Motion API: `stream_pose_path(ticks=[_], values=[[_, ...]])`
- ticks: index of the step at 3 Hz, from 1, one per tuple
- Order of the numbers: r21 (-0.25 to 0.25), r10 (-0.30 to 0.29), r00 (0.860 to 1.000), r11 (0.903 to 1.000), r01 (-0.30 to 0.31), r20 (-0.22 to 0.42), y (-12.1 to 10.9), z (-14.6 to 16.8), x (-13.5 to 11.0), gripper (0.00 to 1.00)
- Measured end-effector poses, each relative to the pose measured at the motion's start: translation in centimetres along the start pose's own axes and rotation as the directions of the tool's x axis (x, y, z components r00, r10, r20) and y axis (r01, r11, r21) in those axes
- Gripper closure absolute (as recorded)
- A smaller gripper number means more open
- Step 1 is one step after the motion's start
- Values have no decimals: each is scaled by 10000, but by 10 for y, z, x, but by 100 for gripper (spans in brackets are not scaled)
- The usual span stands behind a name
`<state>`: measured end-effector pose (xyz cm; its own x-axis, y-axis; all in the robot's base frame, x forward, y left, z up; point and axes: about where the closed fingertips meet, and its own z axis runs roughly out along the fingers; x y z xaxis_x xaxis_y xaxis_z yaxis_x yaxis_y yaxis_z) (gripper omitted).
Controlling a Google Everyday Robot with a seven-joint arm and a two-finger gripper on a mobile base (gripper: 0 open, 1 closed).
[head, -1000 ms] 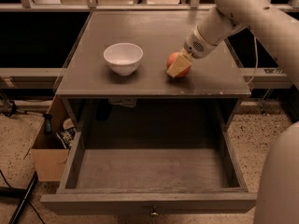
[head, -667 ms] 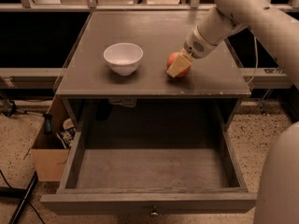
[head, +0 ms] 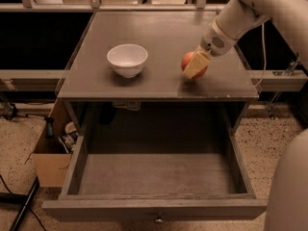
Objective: Place apple into top drawer
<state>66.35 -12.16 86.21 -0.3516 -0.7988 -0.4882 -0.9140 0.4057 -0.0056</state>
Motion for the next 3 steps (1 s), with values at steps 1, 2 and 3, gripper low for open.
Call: stream_pose_path(ticks=[1,2,3], values=[[402,47,9999,9992,-40,-165,6,-37,25,100],[961,184,9998,9952,-177,-65,32,-79,49,100],[1116,632,9980,9917,-636,75,79,-101,80,100]])
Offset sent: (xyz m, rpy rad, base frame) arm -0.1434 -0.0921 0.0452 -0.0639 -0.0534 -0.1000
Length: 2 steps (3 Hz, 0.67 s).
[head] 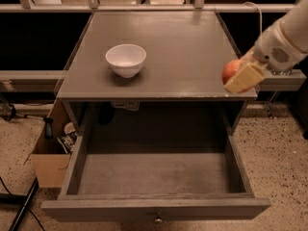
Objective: Place apple into top drawer
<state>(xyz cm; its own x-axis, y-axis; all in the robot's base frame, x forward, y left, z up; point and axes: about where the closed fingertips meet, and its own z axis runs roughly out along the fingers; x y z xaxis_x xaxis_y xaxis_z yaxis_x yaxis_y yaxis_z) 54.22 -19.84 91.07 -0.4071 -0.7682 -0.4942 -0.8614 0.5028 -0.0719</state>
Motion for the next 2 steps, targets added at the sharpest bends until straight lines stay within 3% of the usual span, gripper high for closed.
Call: stream_pose_path(ticks=[1,2], values=[[80,507,9985,9987,-509,194,43,-20,28,100],[51,931,9955,9956,-933,194,69,-29,46,100]])
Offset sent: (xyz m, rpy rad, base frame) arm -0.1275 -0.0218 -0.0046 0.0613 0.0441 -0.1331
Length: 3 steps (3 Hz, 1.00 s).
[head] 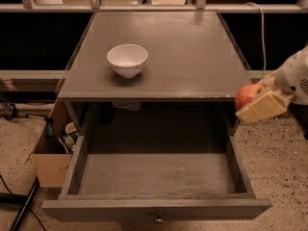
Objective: Place apple into top drawer
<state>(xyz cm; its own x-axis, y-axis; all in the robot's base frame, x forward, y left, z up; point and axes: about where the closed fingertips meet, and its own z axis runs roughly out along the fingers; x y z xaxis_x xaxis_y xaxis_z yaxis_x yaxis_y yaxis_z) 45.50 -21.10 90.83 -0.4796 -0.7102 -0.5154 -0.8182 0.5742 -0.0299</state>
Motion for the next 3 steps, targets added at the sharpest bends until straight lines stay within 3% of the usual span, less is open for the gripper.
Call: stream_pose_path(ticks=[1,2,3], values=[[-5,33,10000,10000,-33,-24,1,0,2,100],[-259,171,9994,9995,-163,306,-7,18,-18,100],[-936,710,9929,9937,-621,950,2,51,-30,100]])
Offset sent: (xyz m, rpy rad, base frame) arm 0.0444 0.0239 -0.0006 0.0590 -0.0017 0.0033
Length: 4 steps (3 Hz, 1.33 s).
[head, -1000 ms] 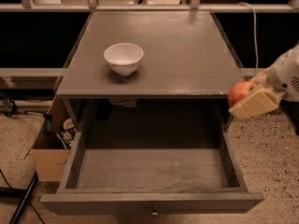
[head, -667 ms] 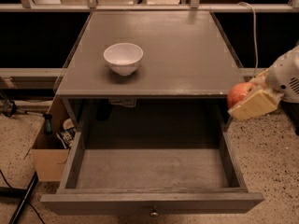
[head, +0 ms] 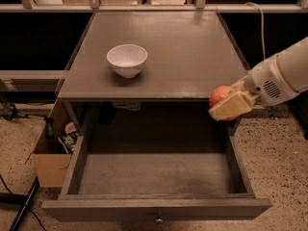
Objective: Place apple into top drawer
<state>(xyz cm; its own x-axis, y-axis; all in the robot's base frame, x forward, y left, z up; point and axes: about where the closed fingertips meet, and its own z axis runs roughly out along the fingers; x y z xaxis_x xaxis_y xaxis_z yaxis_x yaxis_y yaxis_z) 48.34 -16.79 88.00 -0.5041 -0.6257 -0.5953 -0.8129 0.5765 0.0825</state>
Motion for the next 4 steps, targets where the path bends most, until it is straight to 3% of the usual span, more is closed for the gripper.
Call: stream_pose_path(ticks=[1,2,3,4], values=[[-1052,946,9910,9908,-845,943,17,55,1,100],[-1597,1443,9800,9796,-1219,1370,28,87,2,100],[-2173,2064,9673,9609,-1719,1474,40,132,14,100],[-2441,2411,9576,9492,-1988,1576,42,163,19,100]])
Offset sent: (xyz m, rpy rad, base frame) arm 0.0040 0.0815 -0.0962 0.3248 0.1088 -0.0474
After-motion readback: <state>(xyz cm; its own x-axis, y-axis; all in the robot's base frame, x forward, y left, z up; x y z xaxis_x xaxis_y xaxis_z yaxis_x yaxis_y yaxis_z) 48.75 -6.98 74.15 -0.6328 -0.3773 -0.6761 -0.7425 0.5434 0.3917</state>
